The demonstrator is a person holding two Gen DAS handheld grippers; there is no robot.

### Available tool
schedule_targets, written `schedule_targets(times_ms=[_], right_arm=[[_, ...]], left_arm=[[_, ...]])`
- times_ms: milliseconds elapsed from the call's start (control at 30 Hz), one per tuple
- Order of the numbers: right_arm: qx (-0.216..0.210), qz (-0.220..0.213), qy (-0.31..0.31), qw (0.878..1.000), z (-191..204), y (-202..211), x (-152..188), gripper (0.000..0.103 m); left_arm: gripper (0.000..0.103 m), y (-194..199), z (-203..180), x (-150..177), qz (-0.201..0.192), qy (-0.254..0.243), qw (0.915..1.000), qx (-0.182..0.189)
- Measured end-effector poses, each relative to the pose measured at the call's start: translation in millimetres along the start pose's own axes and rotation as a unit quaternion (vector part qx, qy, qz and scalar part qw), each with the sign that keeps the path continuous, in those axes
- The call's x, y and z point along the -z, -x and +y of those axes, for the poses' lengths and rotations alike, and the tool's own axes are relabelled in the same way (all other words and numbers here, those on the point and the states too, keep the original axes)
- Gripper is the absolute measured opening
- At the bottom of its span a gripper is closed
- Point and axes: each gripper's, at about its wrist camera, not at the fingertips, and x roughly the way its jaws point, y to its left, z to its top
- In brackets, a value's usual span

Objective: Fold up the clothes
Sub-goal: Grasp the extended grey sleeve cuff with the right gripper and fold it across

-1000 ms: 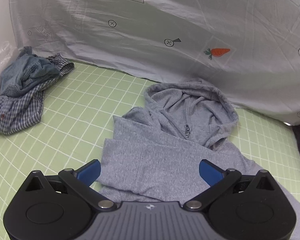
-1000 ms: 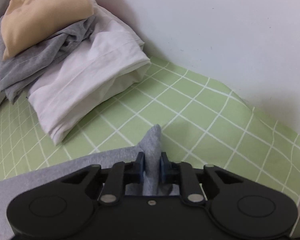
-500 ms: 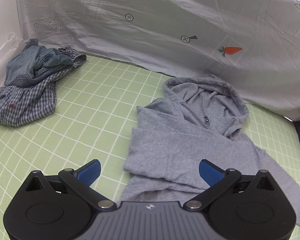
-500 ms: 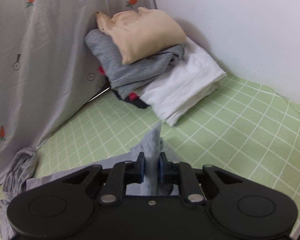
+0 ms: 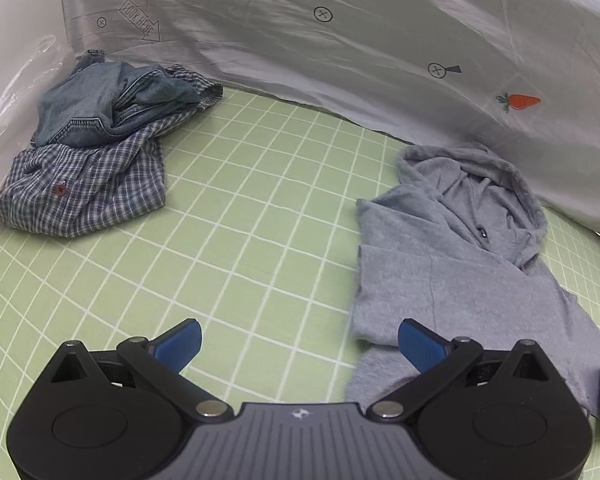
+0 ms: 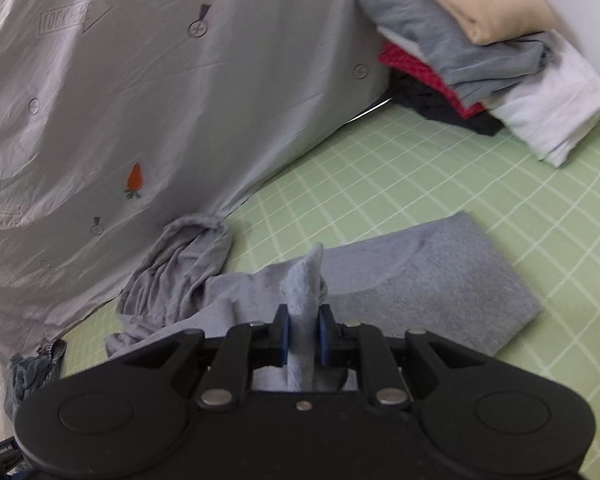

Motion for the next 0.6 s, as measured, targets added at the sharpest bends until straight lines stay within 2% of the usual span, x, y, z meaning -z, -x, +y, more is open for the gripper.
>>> schedule_targets(times_ms=[233, 300, 333, 367, 400, 500, 600], right_arm=[[-0.09, 0.028, 0.03, 0.995, 77.8, -53.6, -10.4, 0.015], [-0.109, 0.033, 0.056, 0.992, 99.8, -60.0, -10.8, 0.022], [-0.118, 0.035, 0.07, 0.99, 110.7, -63.1, -10.8, 0.036], [-0.117, 0.035, 0.078, 0.989, 114.9, -64.1, -9.2, 0.054], [-0.114, 0.034, 0.085, 0.989, 118.0, -64.9, -7.4, 0.059], [-0.091, 0.042, 0.098, 0.99, 115.5, -64.4, -2.4, 0.066], [-0.044, 0.041, 0.093, 0.994, 91.2, -57.9, -0.1, 0.069]], left_arm=[[0.103, -23.6, -1.4, -27.1, -0.006, 0.0, 0.9999, 0.016], [0.103, -27.1, -1.3, -29.5, -0.006, -0.002, 0.9998, 0.017], [0.103, -28.6, -1.1, -29.1, -0.003, -0.003, 0.9999, 0.015], [0.103, -30.1, -1.0, -28.6, -0.001, -0.004, 0.9999, 0.013], [0.103, -30.7, -1.1, -27.5, 0.002, -0.004, 0.9999, 0.012], [0.103, -30.7, -2.3, -22.8, 0.01, -0.003, 0.9998, 0.015], [0.103, -31.1, -9.5, -19.2, 0.016, -0.012, 0.9997, 0.017]])
